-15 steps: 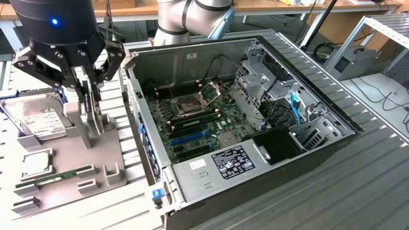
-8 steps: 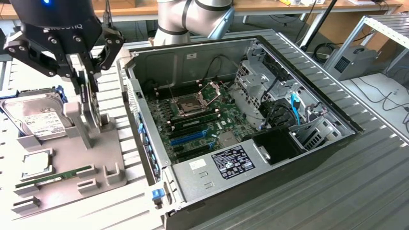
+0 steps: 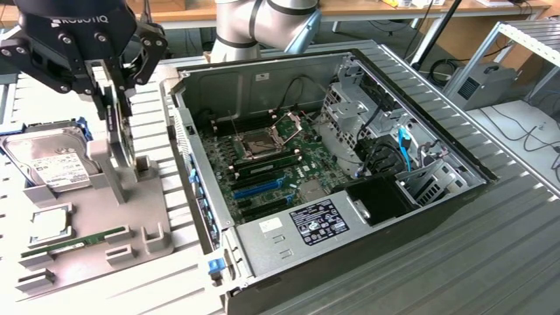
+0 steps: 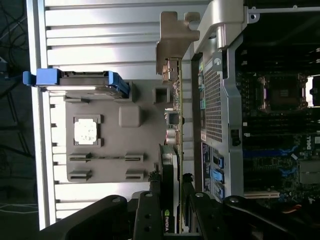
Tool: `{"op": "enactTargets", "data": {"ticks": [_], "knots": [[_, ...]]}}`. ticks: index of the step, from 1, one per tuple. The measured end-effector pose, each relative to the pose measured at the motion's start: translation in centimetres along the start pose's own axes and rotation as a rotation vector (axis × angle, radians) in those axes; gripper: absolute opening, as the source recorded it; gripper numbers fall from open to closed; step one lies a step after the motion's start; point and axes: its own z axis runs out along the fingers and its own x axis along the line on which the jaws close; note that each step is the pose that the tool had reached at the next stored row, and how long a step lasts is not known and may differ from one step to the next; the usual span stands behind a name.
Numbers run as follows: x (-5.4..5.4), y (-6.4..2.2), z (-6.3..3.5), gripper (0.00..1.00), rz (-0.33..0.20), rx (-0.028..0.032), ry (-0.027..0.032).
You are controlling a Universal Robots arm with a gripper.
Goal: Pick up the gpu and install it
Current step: 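Pick up the gpu and move the gpu toward the slot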
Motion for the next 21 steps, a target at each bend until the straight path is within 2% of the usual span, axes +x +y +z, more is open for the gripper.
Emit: {"op": "enactTargets", "data": {"ticks": [3,13,21], "knots": [[0.0,0.01,-0.29,0.27,0.0,0.0003,-0.0001],[0.0,0.02,-0.3,0.27,0.0,0.0005,0.0],[-1.0,0.05,-0.29,0.27,0.0,0.0006,0.0]]}}
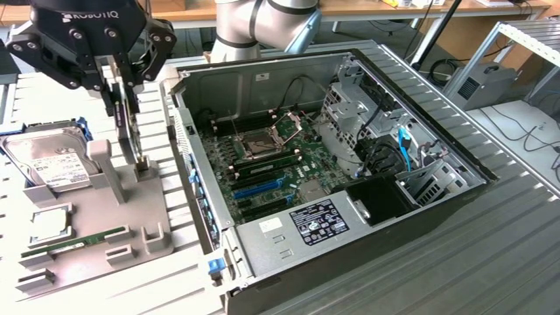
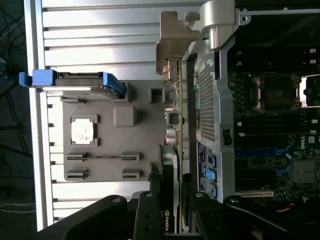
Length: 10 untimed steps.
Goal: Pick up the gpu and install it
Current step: 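Pick up the gpu and move the gpu toward the slot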
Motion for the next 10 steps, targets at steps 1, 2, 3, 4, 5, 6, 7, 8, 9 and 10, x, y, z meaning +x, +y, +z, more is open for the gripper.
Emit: {"op": "enactTargets", "data": {"ticks": [1,2,3,4,5,6,7,8,9,10], "knots": [[-0.2,0.01,0.01,0.27,0.0,-0.0001,-0.0001],[-0.5,0.02,0.01,0.27,0.0,-0.0002,-0.0001],[-0.8,0.03,0.02,0.27,0.0,-0.0001,-0.0001],[-1.0,0.04,0.02,0.27,0.0,-0.0001,-0.0001],[-1.3,0.05,0.02,0.27,0.0,-0.0001,-0.0001],[-1.5,0.06,0.02,0.27,0.0,-0.0001,-0.0001],[-1.8,0.07,0.02,0.27,0.0,-0.0001,-0.0001],[-2.0,0.07,0.02,0.27,0.0,-0.0001,-0.0001],[-2.2,0.09,0.02,0.27,0.0,-0.0001,-0.0001],[-2.6,0.1,0.03,0.27,0.0,-0.0001,-0.0001]]}}
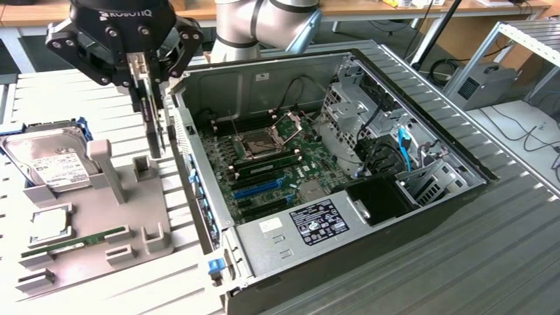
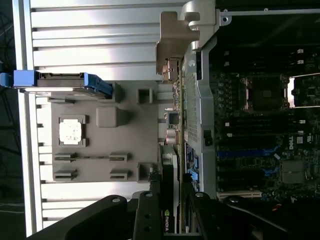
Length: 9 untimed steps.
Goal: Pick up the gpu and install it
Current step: 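Pick up the gpu and move the gpu toward the slot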
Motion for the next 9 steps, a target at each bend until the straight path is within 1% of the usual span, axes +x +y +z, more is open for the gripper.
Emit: {"op": "enactTargets", "data": {"ticks": [9], "knots": [[-2.5,0.1,0.02,0.27,0.0,-0.0001,0.0]]}}
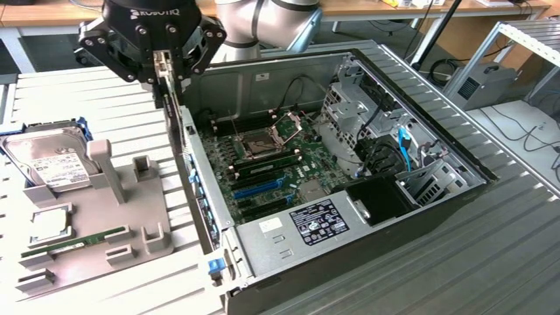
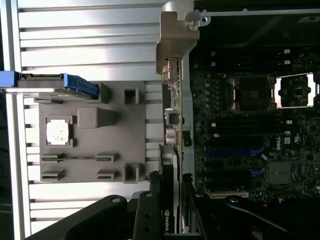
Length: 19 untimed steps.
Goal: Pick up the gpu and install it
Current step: 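Pick up the gpu and move the gpu toward the slot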
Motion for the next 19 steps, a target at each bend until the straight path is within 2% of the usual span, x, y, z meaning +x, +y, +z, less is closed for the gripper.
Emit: {"op": "enactTargets", "data": {"ticks": [9,12,19], "knots": [[-3.3,0.13,0.03,0.27,0.0,0.0,0.0],[-5.2,0.2,0.05,0.27,0.0,0.0001,0.0001],[-8.7,0.34,0.08,0.27,0.0,0.0,0.0]]}}
